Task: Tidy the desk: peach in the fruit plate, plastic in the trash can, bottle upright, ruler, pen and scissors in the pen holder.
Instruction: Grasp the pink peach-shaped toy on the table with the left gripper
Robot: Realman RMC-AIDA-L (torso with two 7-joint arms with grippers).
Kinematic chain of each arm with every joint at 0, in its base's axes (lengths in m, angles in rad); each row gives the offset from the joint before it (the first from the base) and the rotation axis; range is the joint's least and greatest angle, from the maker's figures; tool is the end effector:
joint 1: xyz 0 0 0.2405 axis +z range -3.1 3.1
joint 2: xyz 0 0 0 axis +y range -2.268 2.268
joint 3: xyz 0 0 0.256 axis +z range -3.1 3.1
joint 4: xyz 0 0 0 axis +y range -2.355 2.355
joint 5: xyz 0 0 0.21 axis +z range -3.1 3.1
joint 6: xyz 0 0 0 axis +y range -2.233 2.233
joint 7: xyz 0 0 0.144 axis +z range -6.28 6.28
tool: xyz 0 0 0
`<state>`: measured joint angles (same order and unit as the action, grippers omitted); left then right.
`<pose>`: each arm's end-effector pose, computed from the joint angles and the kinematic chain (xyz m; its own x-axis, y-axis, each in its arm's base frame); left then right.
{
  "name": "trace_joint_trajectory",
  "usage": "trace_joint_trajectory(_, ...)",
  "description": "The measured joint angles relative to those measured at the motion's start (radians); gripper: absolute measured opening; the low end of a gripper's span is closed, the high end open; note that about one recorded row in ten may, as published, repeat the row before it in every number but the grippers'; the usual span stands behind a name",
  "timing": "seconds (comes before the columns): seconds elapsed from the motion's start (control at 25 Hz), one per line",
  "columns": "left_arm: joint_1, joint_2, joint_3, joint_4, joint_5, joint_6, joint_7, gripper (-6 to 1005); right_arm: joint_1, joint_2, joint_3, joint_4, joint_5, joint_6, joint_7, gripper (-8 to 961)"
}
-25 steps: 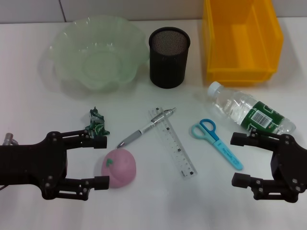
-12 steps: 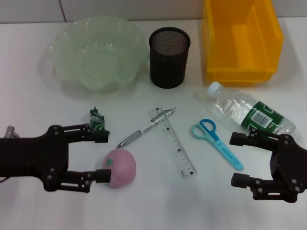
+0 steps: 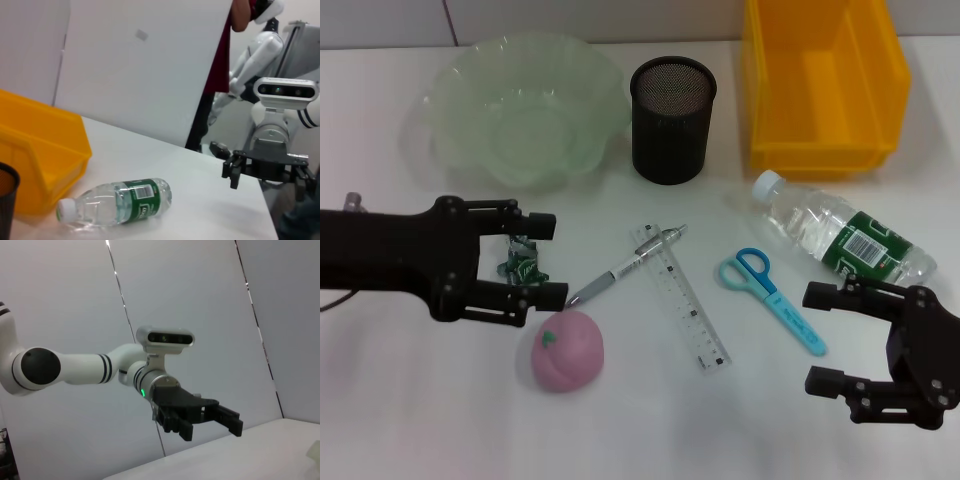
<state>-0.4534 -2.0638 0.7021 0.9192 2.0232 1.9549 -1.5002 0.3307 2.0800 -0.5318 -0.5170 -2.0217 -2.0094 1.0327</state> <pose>-0.2450 0.2851 0.0439 0.8338 0.3024 0.4619 0.3118 -0.9484 0.0581 0.2868 0.2184 0.0052 0.6567 -0.2185 -0.7218 -0.3020 -0.9532 0.0138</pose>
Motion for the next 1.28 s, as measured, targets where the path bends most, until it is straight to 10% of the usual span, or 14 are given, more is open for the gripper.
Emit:
trace_joint_trajectory(0.72,-0.051,-0.009,0.371,0.056,0.108,-0.238,-0.124,818,-0.066,-0.005,-0.002,0.000,-0.069,0.068,-0.027,815)
trace_joint_trajectory(1.28,-0.052,-0.007,0.431,-0.005,0.167,-0.353,-0.114,810,-0.043,-0.002,-0.002,0.015,-0.093,0.075,-0.027,813)
